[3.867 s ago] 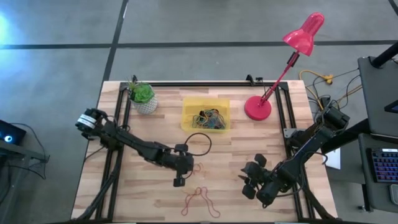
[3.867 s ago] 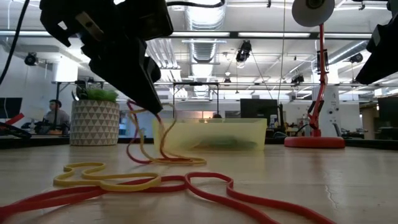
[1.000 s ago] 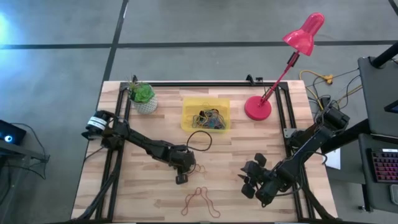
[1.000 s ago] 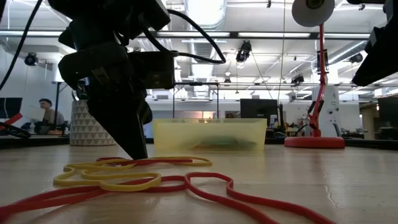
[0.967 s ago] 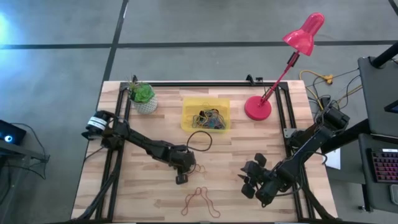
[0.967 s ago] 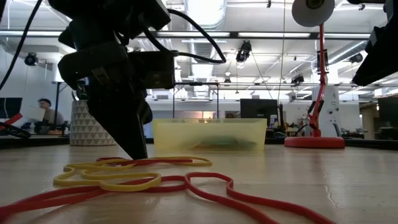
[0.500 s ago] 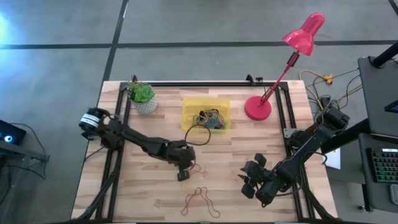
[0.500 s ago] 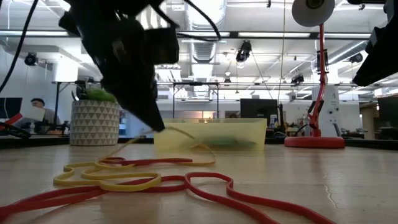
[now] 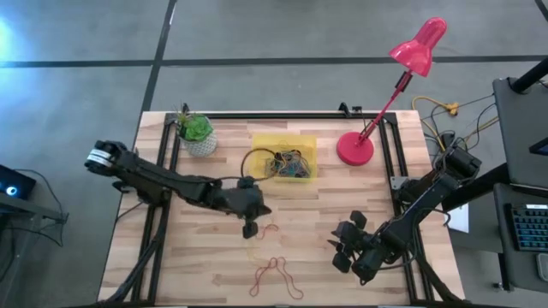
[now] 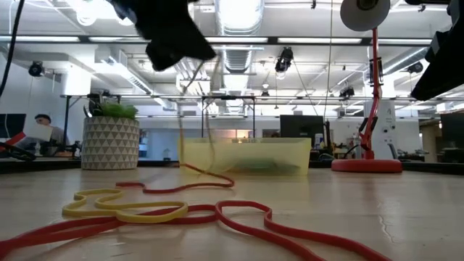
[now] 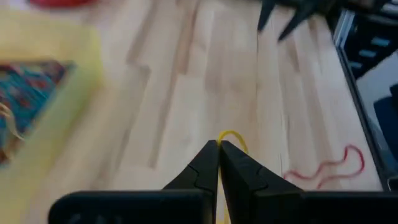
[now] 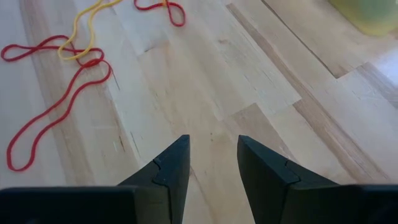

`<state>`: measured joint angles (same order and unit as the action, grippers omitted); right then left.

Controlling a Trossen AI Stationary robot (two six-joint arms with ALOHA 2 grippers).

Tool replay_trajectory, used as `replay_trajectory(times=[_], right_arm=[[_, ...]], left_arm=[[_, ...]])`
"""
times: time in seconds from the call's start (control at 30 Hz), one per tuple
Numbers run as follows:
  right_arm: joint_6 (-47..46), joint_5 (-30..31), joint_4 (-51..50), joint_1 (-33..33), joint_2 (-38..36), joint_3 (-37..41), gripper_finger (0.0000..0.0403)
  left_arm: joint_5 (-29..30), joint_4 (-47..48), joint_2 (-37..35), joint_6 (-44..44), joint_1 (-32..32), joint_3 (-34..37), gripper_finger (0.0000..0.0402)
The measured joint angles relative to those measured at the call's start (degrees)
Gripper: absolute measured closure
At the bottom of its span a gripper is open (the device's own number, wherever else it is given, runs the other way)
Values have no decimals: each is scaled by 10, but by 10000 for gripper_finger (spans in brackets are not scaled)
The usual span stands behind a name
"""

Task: Pick and place rubber bands into bin
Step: Put the yellow rubber band into the yellow bin

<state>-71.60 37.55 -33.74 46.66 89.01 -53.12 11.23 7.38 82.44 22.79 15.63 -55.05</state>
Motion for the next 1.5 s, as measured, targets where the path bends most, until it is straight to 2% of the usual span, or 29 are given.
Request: replay_trajectory(times=[0.23, 0.4, 0.77, 1.17, 1.5], right_arm=[[-1, 1, -1, -6, 0, 0, 280], [-2, 1, -1, -12, 0, 0, 280], [-25, 1, 1, -18, 0, 0, 280], [-59, 2, 2, -24, 0, 0, 280], [-65, 13, 28, -25, 0, 0, 280]], left_arm=[[29, -25, -46, -57, -25, -11, 401], [43, -29, -52, -109, -58, -12, 401], [39, -40, -38, -220, -190, -13, 401], [-36, -35, -24, -251, -321, 11, 401], [-69, -50, 36, -248, -339, 10, 396]])
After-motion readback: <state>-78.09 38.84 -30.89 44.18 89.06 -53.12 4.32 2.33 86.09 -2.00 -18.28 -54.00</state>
